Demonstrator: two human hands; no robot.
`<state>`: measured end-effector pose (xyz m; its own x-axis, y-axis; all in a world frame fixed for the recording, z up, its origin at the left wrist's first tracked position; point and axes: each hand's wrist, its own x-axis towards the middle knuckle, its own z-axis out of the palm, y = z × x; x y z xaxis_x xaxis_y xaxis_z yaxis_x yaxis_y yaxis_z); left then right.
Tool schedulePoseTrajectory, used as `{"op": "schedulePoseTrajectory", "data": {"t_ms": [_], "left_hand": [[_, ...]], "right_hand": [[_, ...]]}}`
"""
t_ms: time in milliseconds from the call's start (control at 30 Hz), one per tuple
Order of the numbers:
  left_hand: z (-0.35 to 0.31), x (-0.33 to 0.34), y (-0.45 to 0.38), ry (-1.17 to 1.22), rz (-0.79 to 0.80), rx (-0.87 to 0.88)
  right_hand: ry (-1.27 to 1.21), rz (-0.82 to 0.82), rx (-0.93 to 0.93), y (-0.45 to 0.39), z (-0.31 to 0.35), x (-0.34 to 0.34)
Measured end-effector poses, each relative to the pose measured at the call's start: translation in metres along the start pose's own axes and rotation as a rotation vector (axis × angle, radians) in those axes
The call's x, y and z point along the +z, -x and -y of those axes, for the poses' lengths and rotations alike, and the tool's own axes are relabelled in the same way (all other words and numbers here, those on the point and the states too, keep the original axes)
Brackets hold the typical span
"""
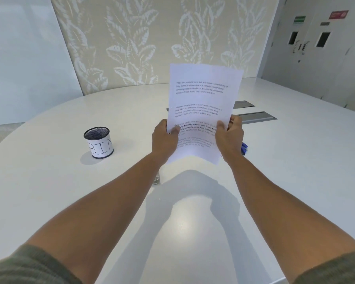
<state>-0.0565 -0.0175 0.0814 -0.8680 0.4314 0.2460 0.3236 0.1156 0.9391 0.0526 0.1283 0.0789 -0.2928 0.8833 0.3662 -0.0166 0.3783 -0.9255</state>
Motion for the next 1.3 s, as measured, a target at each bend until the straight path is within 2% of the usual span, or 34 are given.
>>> {"op": "schedulePoseTrajectory", "data": {"t_ms": [167, 433, 700, 1300], "left_hand": [[0.008, 0.005, 0.003, -0.002, -0.012, 0.003], [0.064, 0.001, 0.026, -0.230, 0.225, -0.247], [0.072, -0.002, 0.035, -0.464, 0.380, -0.341], [0.063, -0.016, -0.018, -0.312, 0.216, -0.279]], "right_hand": [[0.031, 0.036, -0.032, 0.003, -0.004, -0.001], [0.275, 0.348, 0.115, 0.040, -0.074, -0.015], [0.454, 0.461, 0.169, 0.052, -0.096, -0.024], [0.311, 0.394, 0.175, 0.009, -0.070, 0.024]]}}
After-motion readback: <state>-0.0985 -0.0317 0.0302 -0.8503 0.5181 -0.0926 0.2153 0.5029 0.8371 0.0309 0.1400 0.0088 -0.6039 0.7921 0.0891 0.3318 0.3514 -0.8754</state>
